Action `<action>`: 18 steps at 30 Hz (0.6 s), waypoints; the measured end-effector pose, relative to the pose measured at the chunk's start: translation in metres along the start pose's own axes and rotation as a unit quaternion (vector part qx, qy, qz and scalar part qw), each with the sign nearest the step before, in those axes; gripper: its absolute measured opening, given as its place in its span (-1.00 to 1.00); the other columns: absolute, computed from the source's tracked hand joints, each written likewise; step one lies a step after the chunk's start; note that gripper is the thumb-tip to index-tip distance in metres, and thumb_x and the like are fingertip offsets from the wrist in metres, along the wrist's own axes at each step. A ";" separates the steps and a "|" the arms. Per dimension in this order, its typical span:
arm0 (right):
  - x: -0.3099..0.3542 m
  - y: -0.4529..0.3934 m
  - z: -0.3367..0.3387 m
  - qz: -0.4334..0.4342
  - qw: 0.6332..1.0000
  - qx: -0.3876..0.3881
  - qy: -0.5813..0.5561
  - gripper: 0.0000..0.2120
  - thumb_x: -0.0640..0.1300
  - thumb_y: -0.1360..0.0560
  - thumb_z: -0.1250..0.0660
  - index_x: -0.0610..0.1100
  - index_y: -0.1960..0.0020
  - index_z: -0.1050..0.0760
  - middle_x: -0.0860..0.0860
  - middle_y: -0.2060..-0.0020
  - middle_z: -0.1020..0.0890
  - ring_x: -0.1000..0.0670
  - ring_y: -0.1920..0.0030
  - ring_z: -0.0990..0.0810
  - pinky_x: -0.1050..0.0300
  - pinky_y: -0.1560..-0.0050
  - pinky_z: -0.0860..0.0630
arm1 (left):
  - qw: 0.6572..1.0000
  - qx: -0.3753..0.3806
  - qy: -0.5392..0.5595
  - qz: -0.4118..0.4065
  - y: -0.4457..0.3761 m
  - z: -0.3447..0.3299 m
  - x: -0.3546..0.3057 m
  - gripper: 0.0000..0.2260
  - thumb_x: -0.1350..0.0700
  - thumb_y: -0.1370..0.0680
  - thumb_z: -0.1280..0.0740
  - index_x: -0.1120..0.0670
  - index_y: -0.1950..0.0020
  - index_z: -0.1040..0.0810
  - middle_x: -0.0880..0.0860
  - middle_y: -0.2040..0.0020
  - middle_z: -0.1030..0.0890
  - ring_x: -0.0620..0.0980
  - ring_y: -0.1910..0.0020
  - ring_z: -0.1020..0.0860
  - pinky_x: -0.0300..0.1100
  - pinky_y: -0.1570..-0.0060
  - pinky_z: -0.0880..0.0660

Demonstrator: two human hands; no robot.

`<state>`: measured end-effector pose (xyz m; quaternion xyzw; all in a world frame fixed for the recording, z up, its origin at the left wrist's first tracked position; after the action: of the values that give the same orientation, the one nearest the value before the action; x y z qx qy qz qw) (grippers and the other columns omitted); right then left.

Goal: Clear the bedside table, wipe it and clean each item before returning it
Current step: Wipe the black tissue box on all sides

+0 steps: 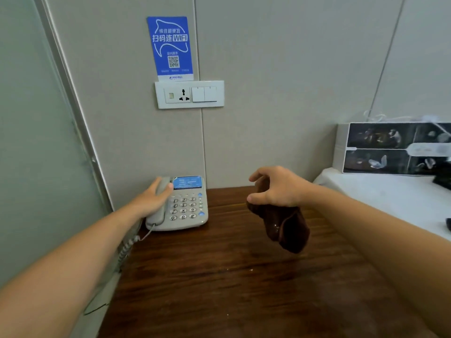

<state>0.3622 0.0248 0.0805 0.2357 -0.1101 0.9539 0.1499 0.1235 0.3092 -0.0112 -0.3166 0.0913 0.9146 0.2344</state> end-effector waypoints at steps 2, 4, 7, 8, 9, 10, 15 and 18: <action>-0.006 0.014 0.010 -0.009 1.000 -0.016 0.001 -0.45 0.18 -0.39 -0.58 0.01 -0.29 -0.55 0.12 -0.03 -0.65 0.07 -0.06 -0.65 0.09 -0.20 -0.57 | 0.992 -0.056 -0.116 -0.010 0.012 0.008 -0.015 -0.17 -0.52 -0.53 -0.03 -0.11 -0.69 -0.04 0.23 -0.57 -0.36 0.28 -0.53 -0.36 0.10 -0.47 -0.33; -0.012 0.031 0.023 -0.016 0.999 -0.038 0.005 -0.47 0.18 -0.38 -0.58 0.02 -0.27 -0.56 0.14 0.00 -0.66 0.09 -0.03 -0.65 0.11 -0.18 -0.56 | 0.972 -0.110 -0.197 -0.065 0.029 0.013 -0.049 -0.21 -0.50 -0.54 -0.01 -0.06 -0.64 -0.17 0.27 -0.45 -0.46 0.30 -0.44 -0.41 0.15 -0.37 -0.42; -0.021 0.062 0.045 -0.031 0.997 -0.062 0.017 -0.48 0.18 -0.38 -0.58 0.04 -0.26 -0.57 0.14 0.01 -0.67 0.12 0.00 -0.64 0.19 -0.11 -0.53 | 0.952 -0.097 -0.225 -0.183 0.061 0.004 -0.116 -0.31 -0.44 -0.60 -0.03 -0.07 -0.62 -0.21 0.17 -0.45 -0.46 0.22 -0.46 -0.37 0.14 -0.30 -0.45; -0.025 0.073 0.053 -0.037 0.997 -0.067 0.026 -0.49 0.20 -0.38 -0.58 0.05 -0.25 -0.57 0.14 0.00 -0.67 0.12 -0.01 -0.64 0.22 -0.09 -0.51 | 0.943 -0.090 -0.232 -0.223 0.073 -0.002 -0.140 -0.33 -0.43 -0.61 -0.03 -0.09 -0.62 -0.22 0.11 -0.46 -0.48 0.18 -0.46 -0.38 0.13 -0.29 -0.47; -0.030 0.084 0.061 -0.042 0.996 -0.072 0.037 -0.49 0.22 -0.38 -0.57 0.07 -0.25 -0.57 0.14 -0.01 -0.67 0.11 -0.02 -0.63 0.22 -0.09 -0.50 | 0.936 -0.084 -0.230 -0.254 0.083 -0.008 -0.160 -0.34 -0.43 -0.61 -0.03 -0.11 -0.60 -0.24 0.07 -0.44 -0.51 0.15 -0.44 -0.41 0.11 -0.27 -0.49; -0.035 0.094 0.070 -0.047 0.995 -0.079 0.049 -0.48 0.25 -0.37 -0.56 0.09 -0.24 -0.58 0.15 -0.02 -0.66 0.10 -0.04 -0.63 0.21 -0.10 -0.50 | 0.931 -0.078 -0.219 -0.282 0.093 -0.015 -0.181 -0.36 -0.43 -0.61 -0.04 -0.12 -0.59 -0.26 0.04 -0.42 -0.52 0.12 -0.42 -0.43 0.09 -0.26 -0.50; -0.064 0.144 0.121 -0.082 0.988 -0.112 0.071 -0.49 0.30 -0.34 -0.55 0.08 -0.18 -0.61 0.14 -0.04 -0.64 0.12 -0.07 -0.60 0.22 -0.11 -0.52 | 0.909 -0.047 -0.181 -0.373 0.131 -0.059 -0.282 -0.36 -0.45 -0.58 -0.07 -0.15 -0.55 -0.33 -0.03 -0.27 -0.57 0.04 -0.29 -0.52 0.01 -0.17 -0.52; -0.085 0.170 0.150 -0.092 0.985 -0.125 0.080 -0.44 0.41 -0.33 -0.47 0.08 -0.17 -0.63 0.17 -0.03 -0.65 0.15 -0.06 -0.60 0.22 -0.08 -0.50 | 0.902 -0.029 -0.151 -0.402 0.143 -0.083 -0.334 -0.38 -0.46 -0.57 -0.09 -0.16 -0.52 -0.34 -0.06 -0.21 -0.58 0.03 -0.22 -0.56 -0.01 -0.16 -0.52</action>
<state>0.4393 -0.1951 0.1460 0.1471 -0.1936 0.9305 0.2740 0.3284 0.0340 0.1341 -0.1909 -0.1070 0.7816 0.5842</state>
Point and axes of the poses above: each hand's wrist, its own y-axis away from the middle knuckle, its own z-axis out of the back of the hand, x = y × z, the point moved 3 cm from there along -y, towards the middle knuckle
